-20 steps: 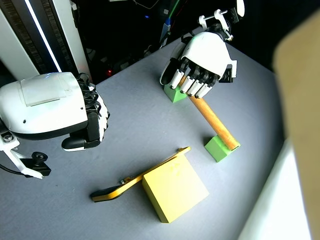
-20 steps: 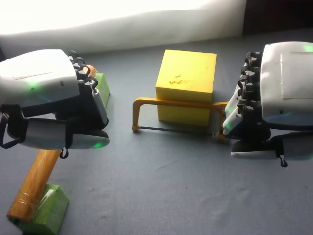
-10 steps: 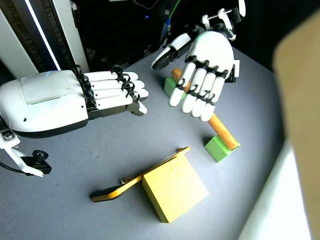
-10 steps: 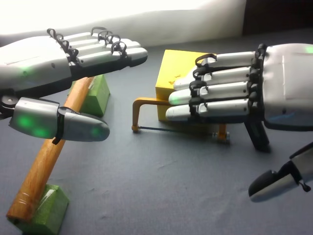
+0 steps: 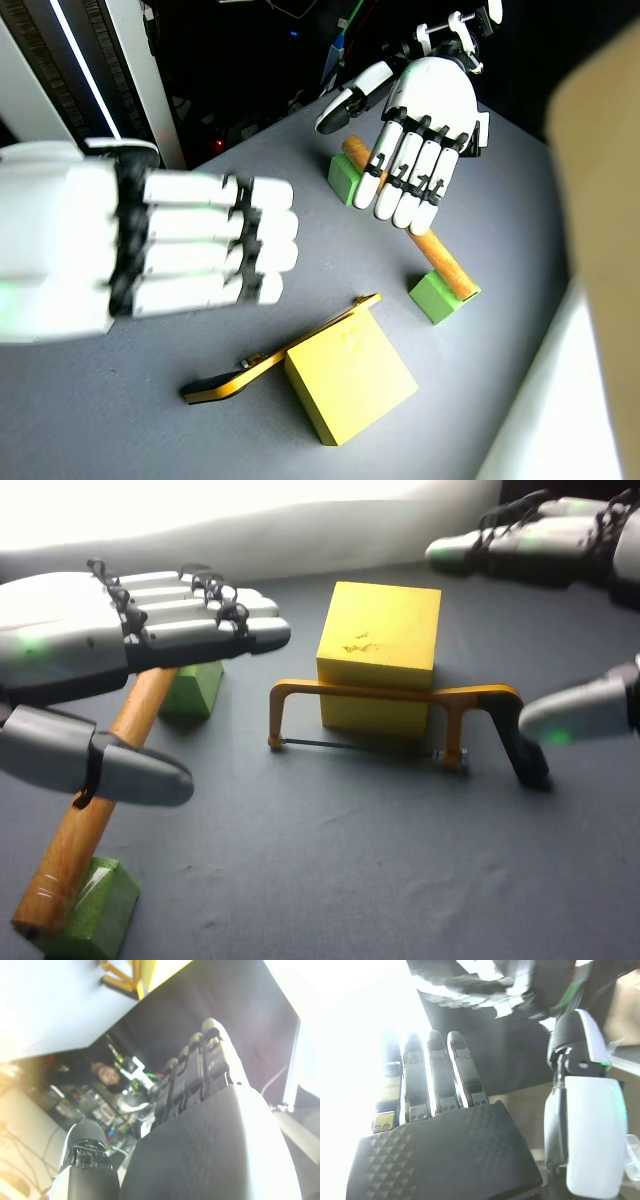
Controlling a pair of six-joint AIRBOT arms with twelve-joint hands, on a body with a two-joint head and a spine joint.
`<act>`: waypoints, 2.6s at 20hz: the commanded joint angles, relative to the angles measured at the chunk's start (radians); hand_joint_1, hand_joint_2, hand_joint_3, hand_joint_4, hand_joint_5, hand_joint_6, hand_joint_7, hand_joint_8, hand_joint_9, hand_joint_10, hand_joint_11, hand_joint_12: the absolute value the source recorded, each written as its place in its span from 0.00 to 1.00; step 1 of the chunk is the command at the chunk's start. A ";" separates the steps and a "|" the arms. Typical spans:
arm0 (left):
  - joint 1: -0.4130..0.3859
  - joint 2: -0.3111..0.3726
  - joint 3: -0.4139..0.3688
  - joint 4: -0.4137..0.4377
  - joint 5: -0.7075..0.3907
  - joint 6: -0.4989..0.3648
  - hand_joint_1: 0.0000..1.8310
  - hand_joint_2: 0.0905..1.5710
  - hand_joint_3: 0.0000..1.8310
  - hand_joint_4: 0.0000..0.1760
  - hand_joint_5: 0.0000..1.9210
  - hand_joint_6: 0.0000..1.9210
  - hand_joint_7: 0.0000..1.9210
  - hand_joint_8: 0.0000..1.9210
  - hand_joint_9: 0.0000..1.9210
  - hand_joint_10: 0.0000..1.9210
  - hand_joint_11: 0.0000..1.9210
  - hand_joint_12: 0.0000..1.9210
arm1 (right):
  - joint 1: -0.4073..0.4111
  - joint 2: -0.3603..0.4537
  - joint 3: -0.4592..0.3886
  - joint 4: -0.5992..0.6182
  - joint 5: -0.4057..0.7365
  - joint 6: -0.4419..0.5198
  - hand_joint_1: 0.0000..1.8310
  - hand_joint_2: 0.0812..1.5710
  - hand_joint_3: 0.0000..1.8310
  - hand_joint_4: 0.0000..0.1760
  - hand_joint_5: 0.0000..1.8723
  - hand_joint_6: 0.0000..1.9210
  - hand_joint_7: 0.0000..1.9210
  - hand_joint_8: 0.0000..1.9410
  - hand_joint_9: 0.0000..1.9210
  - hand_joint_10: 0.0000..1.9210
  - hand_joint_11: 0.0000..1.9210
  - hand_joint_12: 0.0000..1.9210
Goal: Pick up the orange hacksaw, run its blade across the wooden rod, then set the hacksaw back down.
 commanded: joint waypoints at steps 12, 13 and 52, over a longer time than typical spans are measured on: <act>-0.070 0.139 -0.106 0.263 0.008 -0.087 0.09 0.72 0.00 0.00 0.01 0.00 0.01 0.00 0.03 0.00 0.00 0.20 | -0.198 0.051 0.055 0.312 0.096 0.245 0.53 0.71 0.01 0.00 0.08 0.00 0.07 0.00 0.10 0.00 0.00 0.48; -0.075 0.147 -0.117 0.271 0.023 -0.087 0.09 0.72 0.00 0.00 0.01 0.00 0.01 0.00 0.03 0.00 0.00 0.20 | -0.211 0.044 0.070 0.313 0.129 0.256 0.53 0.71 0.01 0.00 0.08 0.00 0.07 0.00 0.10 0.00 0.00 0.48; -0.056 0.320 -0.096 0.728 -0.161 -0.201 0.05 0.74 0.00 0.00 0.02 0.00 0.01 0.00 0.01 0.00 0.00 0.07 | -0.680 -0.326 0.643 0.391 0.654 0.531 0.55 0.71 0.00 0.00 0.09 0.00 0.08 0.00 0.11 0.00 0.00 0.43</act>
